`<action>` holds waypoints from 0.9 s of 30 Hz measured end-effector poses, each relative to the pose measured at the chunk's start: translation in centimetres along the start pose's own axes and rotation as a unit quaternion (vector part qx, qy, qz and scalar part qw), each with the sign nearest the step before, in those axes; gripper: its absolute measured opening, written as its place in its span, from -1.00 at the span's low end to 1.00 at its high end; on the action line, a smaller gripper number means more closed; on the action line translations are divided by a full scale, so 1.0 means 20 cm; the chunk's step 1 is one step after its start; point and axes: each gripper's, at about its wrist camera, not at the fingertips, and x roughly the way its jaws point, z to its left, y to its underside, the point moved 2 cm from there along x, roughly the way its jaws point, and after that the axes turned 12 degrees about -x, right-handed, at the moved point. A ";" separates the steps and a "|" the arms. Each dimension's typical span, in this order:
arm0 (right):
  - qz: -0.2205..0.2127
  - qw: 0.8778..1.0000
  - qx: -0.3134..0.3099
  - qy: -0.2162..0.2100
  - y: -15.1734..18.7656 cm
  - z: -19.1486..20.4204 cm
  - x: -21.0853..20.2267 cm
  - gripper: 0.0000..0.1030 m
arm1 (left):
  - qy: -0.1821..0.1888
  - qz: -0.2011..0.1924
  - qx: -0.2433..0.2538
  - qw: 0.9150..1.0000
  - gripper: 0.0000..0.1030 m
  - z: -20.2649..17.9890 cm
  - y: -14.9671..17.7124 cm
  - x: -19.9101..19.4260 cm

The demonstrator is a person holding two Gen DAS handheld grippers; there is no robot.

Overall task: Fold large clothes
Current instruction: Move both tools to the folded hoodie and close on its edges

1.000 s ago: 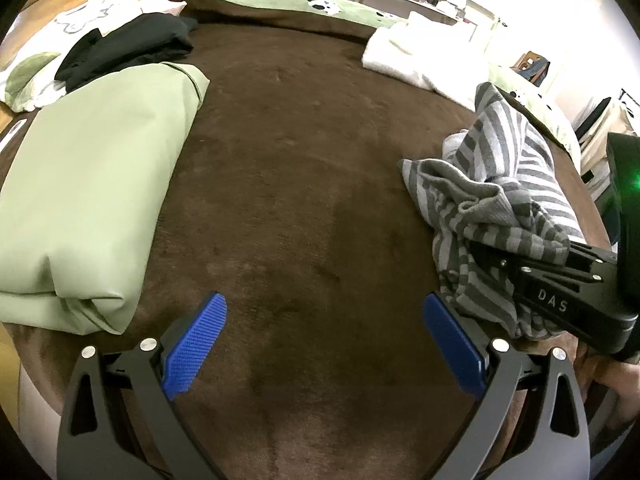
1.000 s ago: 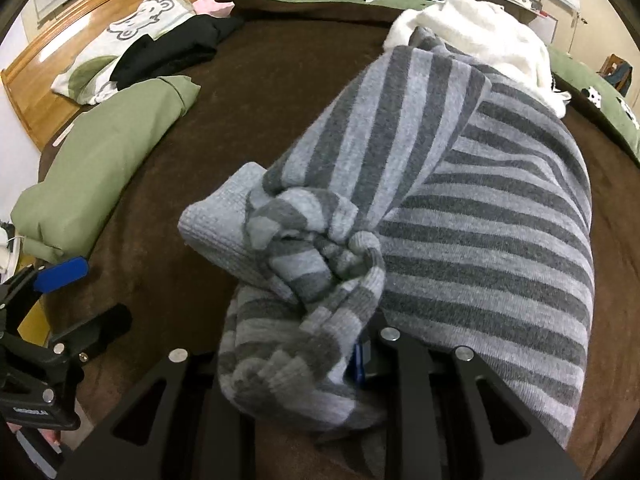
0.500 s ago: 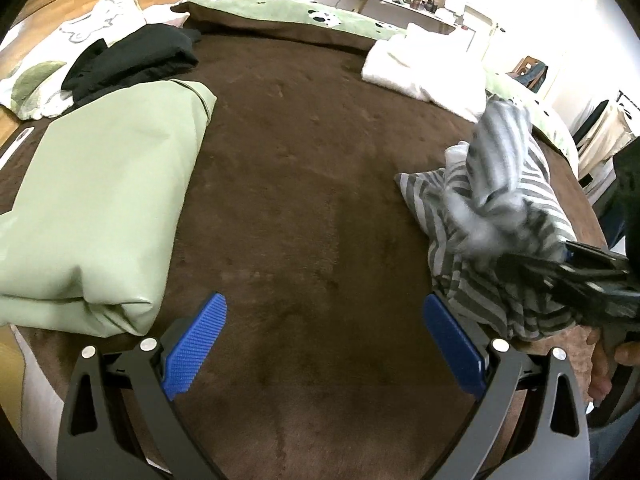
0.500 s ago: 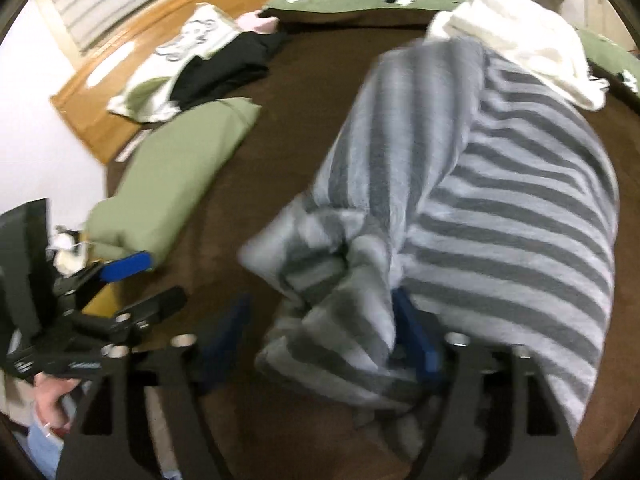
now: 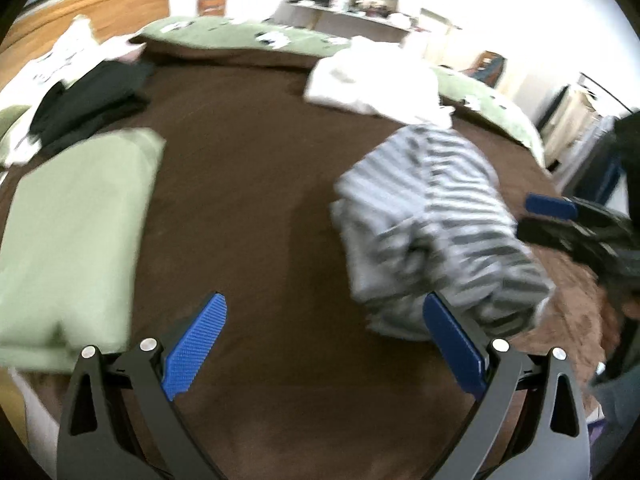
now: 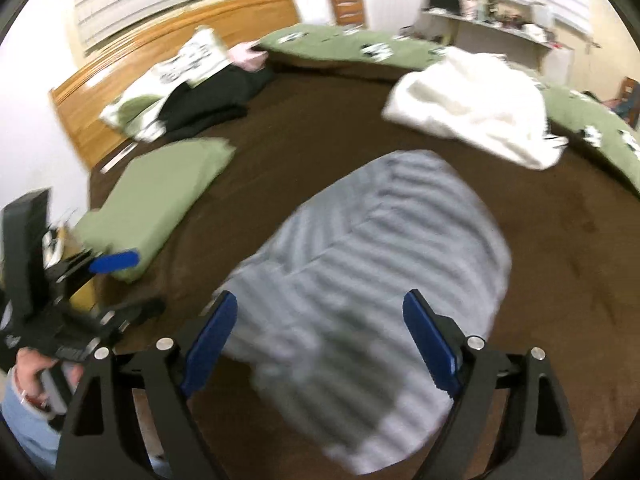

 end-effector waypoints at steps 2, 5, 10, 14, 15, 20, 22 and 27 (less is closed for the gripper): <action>-0.003 1.000 0.021 0.006 -0.02 -0.09 0.02 0.48 | 0.026 -0.002 0.024 0.999 0.87 -0.12 -0.04 0.02; 0.001 0.999 0.028 0.017 -0.07 -0.19 0.09 0.22 | 0.056 -0.004 0.047 0.997 0.87 -0.29 -0.08 0.06; -0.011 0.999 0.038 0.029 -0.13 -0.27 0.20 -0.16 | 0.097 0.003 0.073 0.993 0.87 -0.53 -0.11 0.16; 0.002 0.999 0.033 0.030 -0.16 -0.29 0.31 -0.16 | 0.113 0.018 0.084 0.990 0.87 -0.60 -0.07 0.25; 0.010 0.999 0.031 0.032 -0.16 -0.30 0.35 -0.16 | 0.105 0.036 0.086 0.990 0.87 -0.61 -0.04 0.31; 0.052 0.998 0.023 0.032 -0.13 -0.32 0.51 -0.17 | 0.123 0.079 0.053 0.988 0.87 -0.51 0.04 0.42; 0.066 0.997 0.020 0.034 -0.11 -0.32 0.57 -0.17 | 0.135 0.082 0.029 0.987 0.87 -0.45 0.05 0.43; 0.081 0.996 0.030 0.038 -0.09 -0.36 0.65 -0.17 | 0.141 0.079 0.021 0.987 0.87 -0.40 0.09 0.40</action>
